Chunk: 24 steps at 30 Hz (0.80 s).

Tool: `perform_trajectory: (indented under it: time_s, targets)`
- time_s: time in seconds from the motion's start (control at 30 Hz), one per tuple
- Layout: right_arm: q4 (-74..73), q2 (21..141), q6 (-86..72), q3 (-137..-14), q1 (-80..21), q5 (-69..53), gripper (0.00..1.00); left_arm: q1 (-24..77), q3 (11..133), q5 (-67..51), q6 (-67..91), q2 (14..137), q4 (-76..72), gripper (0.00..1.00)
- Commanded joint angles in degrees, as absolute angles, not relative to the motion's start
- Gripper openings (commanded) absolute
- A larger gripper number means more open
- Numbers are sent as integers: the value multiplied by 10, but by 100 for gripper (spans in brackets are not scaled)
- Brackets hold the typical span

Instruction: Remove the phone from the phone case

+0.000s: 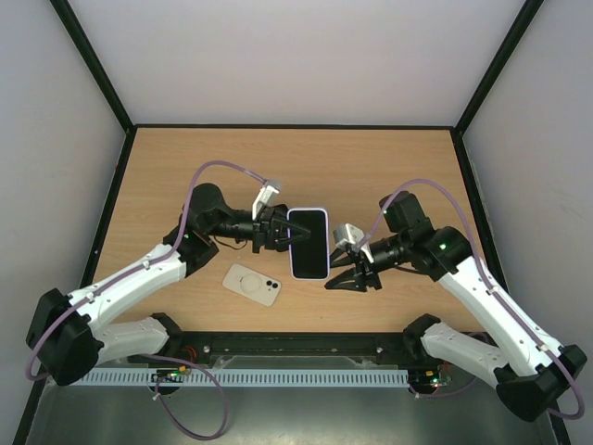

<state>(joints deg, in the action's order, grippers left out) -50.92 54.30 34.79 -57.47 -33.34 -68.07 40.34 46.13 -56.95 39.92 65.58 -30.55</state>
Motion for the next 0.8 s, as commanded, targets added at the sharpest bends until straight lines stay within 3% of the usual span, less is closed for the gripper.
perform_trajectory:
  time_s: [0.0, 0.2, 0.77]
  targets:
    - [-452, 520, 310, -559, -346, -676, 45, 410, 487, -585, 411, 661, -358, 2]
    - [-494, 531, 367, -567, -347, -667, 25, 415, 491, -598, 418, 677, -366, 2]
    - [-543, 521, 524, -560, -350, -606, 25, 418, 492, -621, 528, 713, -438, 2]
